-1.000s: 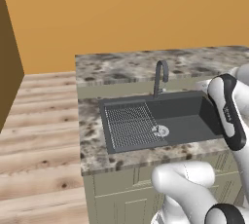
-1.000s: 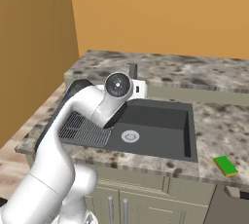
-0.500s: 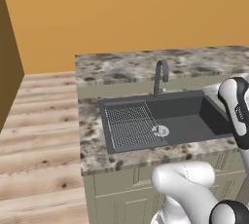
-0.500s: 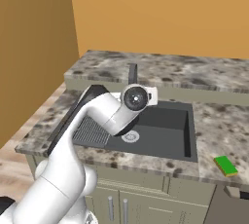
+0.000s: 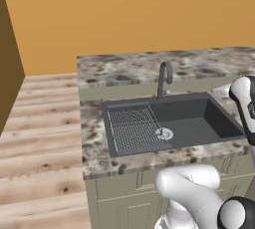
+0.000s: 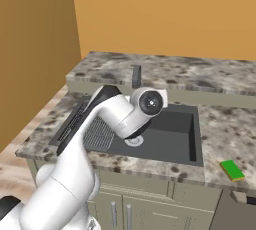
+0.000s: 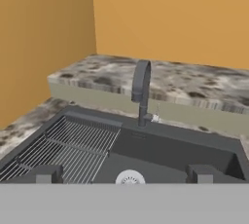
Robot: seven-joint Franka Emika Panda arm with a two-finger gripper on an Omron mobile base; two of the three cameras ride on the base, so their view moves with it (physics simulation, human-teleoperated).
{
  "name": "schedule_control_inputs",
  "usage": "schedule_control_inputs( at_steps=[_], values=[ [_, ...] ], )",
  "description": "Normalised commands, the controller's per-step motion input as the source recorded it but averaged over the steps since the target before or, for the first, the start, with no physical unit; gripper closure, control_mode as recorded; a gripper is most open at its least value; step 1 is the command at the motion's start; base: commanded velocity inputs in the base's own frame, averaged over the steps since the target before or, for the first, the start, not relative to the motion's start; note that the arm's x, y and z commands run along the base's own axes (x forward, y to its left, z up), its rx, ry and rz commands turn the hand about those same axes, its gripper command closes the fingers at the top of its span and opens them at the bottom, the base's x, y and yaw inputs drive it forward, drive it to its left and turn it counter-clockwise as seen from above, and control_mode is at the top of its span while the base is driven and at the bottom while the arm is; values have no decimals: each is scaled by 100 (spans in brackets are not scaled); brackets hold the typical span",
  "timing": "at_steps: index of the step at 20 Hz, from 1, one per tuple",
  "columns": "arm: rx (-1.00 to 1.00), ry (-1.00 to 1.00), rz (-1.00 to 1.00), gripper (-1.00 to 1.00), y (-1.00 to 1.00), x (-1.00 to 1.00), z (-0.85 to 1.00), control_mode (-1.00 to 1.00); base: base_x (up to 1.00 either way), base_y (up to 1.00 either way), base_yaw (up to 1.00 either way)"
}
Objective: Soak the sponge with water for a few seconds and then drop it inside the sink.
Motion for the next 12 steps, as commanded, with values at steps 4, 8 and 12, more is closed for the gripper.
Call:
schedule_control_inputs(
  at_steps=[4, 8, 12],
  values=[
    [0, -10, 1, -100, 0, 13, -29, -100, 0, 0, 0],
    [2, -11, 1, -100, 0, 11, -35, -100, 0, 0, 0],
    [0, -9, 1, -100, 0, 12, -25, -100, 0, 0, 0]
  ],
)
